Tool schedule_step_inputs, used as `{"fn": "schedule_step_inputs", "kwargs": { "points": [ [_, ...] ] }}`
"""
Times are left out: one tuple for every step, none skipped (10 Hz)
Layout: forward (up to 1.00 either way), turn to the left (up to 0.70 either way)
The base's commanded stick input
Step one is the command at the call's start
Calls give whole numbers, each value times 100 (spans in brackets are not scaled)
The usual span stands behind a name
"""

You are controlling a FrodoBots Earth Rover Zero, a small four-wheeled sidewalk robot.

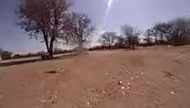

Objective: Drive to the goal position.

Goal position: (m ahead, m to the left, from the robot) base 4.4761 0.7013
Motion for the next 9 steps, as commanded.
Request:
{"fn": "schedule_step_inputs", "kwargs": {
  "points": [
    [100,0],
    [100,0],
    [100,0],
    [100,0],
    [100,0],
    [100,0],
    [100,0],
    [100,0],
    [100,0]
  ]
}}
